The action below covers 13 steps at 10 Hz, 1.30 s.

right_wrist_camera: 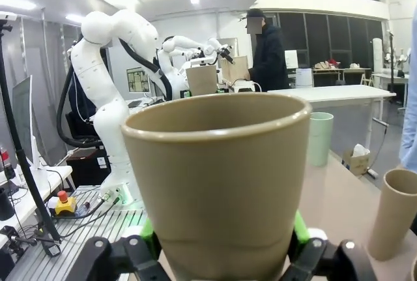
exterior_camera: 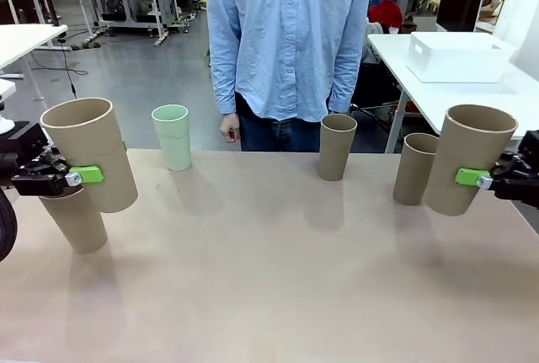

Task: Stack the cups and store them in the basket.
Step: Pick up two Reusable plastic cups , one in each hand, then place the stack of Reusable plastic cups into the Pantry Basket.

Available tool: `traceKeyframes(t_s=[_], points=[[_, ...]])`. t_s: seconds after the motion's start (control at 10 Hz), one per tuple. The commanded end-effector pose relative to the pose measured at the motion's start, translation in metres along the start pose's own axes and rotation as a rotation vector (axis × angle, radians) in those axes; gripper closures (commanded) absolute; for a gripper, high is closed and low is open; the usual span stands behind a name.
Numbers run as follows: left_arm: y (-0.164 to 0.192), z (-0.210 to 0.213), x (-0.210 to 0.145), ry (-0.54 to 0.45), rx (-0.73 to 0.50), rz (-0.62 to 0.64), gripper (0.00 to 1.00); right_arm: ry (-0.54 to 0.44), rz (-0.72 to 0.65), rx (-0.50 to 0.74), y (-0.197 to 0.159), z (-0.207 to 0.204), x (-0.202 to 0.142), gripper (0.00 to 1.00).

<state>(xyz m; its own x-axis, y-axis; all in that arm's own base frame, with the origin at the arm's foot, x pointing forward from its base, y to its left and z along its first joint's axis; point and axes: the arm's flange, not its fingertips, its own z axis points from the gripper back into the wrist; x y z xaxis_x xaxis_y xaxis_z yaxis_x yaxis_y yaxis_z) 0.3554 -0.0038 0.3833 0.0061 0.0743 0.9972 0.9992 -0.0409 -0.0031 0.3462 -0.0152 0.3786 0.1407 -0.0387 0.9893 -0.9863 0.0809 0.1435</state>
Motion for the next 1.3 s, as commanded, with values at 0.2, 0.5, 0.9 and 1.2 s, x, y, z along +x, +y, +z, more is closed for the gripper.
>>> traceKeyframes(t_s=[0.2,0.5,0.9,1.2], points=[[-0.037,-0.015,-0.005,-0.022,-0.013,-0.017,0.13,0.002,0.006,0.009,-0.001,-0.004,-0.004,0.13],[0.000,0.000,-0.001,-0.003,-0.001,0.001,0.13,0.002,0.006,0.009,-0.001,-0.004,-0.004,0.13],[0.000,0.000,-0.001,-0.003,-0.001,0.001,0.13,0.002,0.006,0.009,-0.001,-0.004,-0.004,0.13],[0.000,0.000,-0.001,-0.003,-0.001,0.001,0.13,0.002,0.006,0.009,-0.001,-0.004,-0.004,0.13]])
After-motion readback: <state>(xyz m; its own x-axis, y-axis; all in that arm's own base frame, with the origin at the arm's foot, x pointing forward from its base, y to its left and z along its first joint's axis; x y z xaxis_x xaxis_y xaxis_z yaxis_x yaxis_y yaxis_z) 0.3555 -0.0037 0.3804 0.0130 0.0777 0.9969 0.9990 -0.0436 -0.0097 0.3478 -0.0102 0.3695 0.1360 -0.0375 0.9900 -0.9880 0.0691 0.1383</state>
